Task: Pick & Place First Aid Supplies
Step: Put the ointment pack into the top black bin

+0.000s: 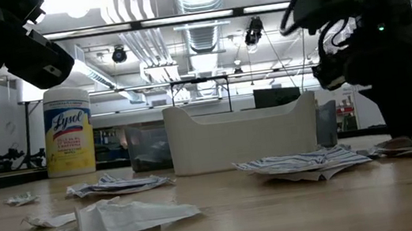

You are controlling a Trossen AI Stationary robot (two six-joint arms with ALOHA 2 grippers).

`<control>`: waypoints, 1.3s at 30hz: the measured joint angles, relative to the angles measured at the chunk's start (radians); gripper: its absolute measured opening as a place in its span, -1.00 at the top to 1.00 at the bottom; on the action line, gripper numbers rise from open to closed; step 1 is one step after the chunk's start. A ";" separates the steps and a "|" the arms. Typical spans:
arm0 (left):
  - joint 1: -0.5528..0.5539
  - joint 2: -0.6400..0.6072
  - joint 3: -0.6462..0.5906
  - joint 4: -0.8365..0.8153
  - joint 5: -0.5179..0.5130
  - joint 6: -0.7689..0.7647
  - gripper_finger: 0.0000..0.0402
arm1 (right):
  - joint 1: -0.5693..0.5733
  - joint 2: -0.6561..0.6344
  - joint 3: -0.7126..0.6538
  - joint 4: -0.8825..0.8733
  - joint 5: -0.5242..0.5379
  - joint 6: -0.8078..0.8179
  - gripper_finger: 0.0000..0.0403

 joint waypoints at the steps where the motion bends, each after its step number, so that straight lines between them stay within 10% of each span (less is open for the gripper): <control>1: 0.000 0.000 0.000 0.000 0.000 0.000 0.42 | 0.000 0.000 -0.002 -0.013 0.004 -0.001 0.39; 39: 0.000 0.000 0.000 0.000 0.000 0.007 0.42 | -0.002 -0.096 0.010 -0.324 0.040 0.055 0.96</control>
